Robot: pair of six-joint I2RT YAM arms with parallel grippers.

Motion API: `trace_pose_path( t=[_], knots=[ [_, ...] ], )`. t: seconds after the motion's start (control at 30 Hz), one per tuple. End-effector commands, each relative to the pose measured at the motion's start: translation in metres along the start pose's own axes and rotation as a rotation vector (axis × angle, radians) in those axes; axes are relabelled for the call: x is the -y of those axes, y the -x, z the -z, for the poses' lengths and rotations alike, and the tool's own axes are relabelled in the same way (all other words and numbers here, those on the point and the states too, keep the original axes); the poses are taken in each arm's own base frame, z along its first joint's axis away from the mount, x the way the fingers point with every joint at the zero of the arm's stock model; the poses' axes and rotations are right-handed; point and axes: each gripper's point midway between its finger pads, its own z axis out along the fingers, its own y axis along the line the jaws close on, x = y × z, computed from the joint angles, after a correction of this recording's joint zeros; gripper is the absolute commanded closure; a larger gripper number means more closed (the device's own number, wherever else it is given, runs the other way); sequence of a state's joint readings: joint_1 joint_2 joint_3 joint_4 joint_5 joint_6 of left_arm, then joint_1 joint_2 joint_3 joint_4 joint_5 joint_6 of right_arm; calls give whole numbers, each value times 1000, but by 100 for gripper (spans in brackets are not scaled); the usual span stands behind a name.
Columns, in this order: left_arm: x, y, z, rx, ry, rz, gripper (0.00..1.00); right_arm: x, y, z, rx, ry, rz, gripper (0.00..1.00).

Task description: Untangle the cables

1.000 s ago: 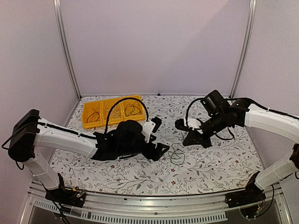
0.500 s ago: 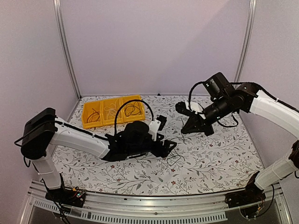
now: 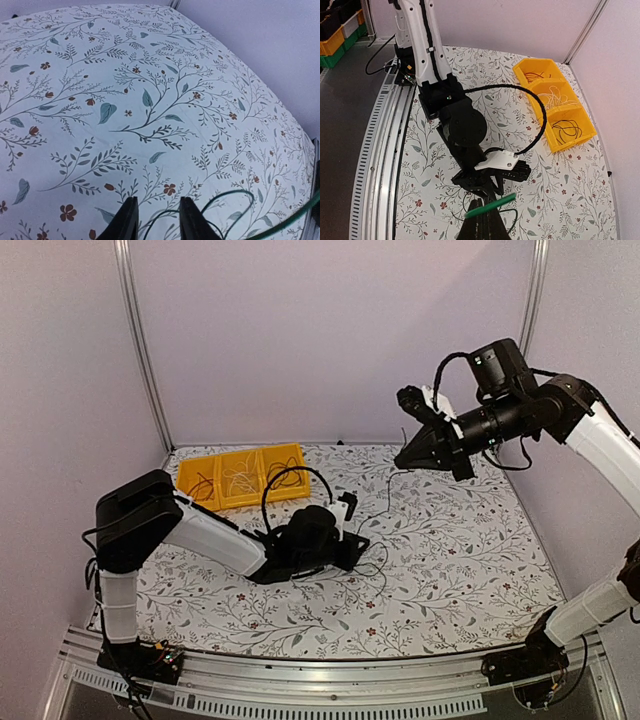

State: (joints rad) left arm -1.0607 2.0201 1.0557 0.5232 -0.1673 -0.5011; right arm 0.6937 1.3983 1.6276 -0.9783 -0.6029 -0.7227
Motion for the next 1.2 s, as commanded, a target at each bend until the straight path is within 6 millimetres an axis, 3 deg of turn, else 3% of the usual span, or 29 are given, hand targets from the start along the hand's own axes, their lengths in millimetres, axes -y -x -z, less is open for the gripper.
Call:
trace_pose_path(
  t=[0.0, 0.1, 0.3, 0.37, 0.53, 0.8, 1.03, 1.17],
  knots=[
    [-19, -6, -16, 8, 3, 63, 81, 12, 41, 41, 127, -31, 36, 100],
    [-28, -13, -21, -14, 18, 84, 98, 24, 60, 64, 179, -81, 65, 100],
    [-44, -27, -19, -45, 53, 106, 100, 42, 104, 131, 337, -191, 112, 100],
    [-48, -30, -18, -51, 66, 109, 100, 45, 111, 144, 358, -210, 120, 100],
    [-62, -42, -22, -94, 111, 111, 83, 47, 114, 148, 377, -206, 116, 100],
    [-71, -48, -17, -94, 128, 110, 99, 52, 113, 150, 377, -213, 106, 100],
    [-77, -51, -9, -103, 148, 106, 99, 62, 115, 164, 377, -284, 112, 100],
    [-67, -32, 8, -44, 91, 72, 100, 88, 90, 147, 317, -349, 49, 100]
  ],
)
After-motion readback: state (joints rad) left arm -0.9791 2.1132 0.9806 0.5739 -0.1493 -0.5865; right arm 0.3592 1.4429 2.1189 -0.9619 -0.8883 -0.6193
